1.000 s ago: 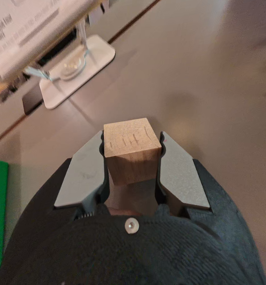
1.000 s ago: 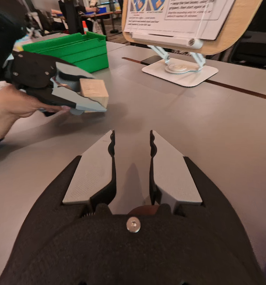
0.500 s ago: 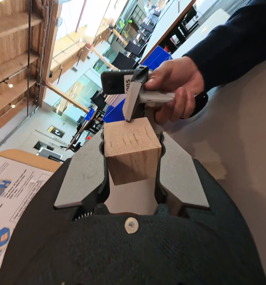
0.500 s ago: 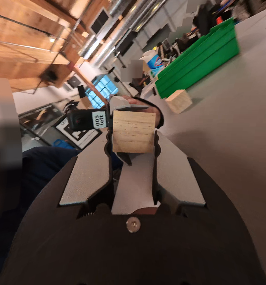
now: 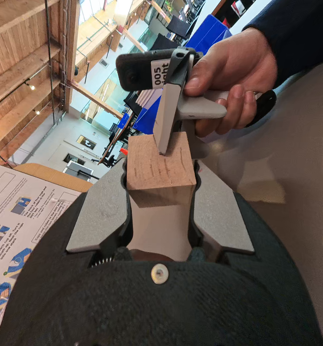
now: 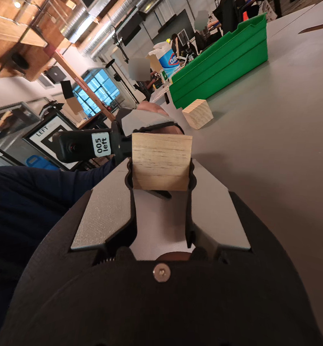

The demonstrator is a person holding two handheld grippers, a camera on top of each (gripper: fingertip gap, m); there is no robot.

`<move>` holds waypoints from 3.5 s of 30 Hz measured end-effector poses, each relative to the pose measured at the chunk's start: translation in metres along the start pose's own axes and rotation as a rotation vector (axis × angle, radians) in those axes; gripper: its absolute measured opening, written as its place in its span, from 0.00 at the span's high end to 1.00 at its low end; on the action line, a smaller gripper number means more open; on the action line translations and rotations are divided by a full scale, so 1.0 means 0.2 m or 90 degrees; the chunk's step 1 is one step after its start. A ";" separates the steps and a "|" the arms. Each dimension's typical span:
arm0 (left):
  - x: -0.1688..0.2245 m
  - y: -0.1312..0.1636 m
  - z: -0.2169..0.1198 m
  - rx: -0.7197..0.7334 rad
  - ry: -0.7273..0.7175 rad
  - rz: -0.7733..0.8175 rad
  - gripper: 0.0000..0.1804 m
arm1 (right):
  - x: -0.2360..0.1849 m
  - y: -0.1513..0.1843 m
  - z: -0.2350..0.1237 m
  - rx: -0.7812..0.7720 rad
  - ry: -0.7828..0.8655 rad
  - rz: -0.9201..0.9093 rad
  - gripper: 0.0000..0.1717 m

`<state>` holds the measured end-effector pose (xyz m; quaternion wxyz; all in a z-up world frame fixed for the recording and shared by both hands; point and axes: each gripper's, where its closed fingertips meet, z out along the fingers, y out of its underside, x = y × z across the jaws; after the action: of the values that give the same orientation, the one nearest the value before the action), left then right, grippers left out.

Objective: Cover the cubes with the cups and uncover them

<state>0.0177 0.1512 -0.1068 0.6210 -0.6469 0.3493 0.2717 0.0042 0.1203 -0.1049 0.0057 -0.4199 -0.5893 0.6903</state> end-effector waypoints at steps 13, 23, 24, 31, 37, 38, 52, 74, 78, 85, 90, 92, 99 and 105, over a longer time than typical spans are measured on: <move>-0.09 0.16 -0.04 -0.055 -0.020 -0.036 0.65 | 0.01 -0.13 -0.22 0.057 0.291 -0.212 0.67; -0.01 0.22 -0.01 -0.094 0.018 0.002 0.68 | 0.06 -0.37 -1.42 -0.054 0.829 -0.208 0.67; -0.01 0.22 -0.01 -0.094 0.016 0.010 0.67 | 0.10 -0.34 -1.56 -0.105 0.885 -0.185 0.67; -0.01 0.26 0.00 -0.117 0.012 0.024 0.67 | 0.43 0.01 -1.95 -0.299 0.964 0.075 0.67; 0.02 0.29 0.01 -0.133 0.034 -0.015 0.67 | 0.44 -0.08 -2.00 -0.253 1.049 0.012 0.63; 0.01 0.31 0.01 -0.144 0.034 -0.024 0.66 | 0.41 -0.13 -1.96 -0.238 1.054 -0.026 0.62; -0.20 0.62 -0.01 -0.297 -0.086 -0.382 0.69 | 0.29 -0.32 -0.02 0.046 0.504 -0.304 0.67; -0.50 0.80 -0.96 -0.582 -0.291 -0.543 0.60 | 0.54 -0.17 0.00 -0.067 0.586 -0.437 0.69; -0.42 0.95 -0.98 -0.655 -0.280 -0.606 0.54 | 0.55 -0.17 -0.01 -0.068 0.592 -0.439 0.69; -0.38 1.10 -0.97 -0.754 -0.295 -0.521 0.68 | 0.56 -0.18 -0.04 -0.058 0.603 -0.428 0.70; -0.39 1.09 -0.94 -0.729 -0.292 -0.412 0.82 | 0.51 -0.16 0.01 -0.046 0.535 -0.388 0.71; -0.40 1.07 -0.92 -0.706 -0.284 -0.415 0.89 | 0.46 -0.14 0.08 -0.031 0.438 -0.316 0.70; -0.36 1.07 -0.94 -0.719 -0.265 -0.432 0.83 | 0.45 -0.10 0.10 -0.040 0.377 -0.253 0.69; -0.44 1.07 -1.01 -0.693 -0.321 -0.478 0.74 | 0.45 -0.08 0.12 -0.062 0.387 -0.281 0.70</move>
<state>-0.2226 -0.0357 -0.1527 0.3230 -0.8596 -0.2373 0.3170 -0.0755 0.1510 -0.1435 0.3089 -0.4685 -0.6691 0.4871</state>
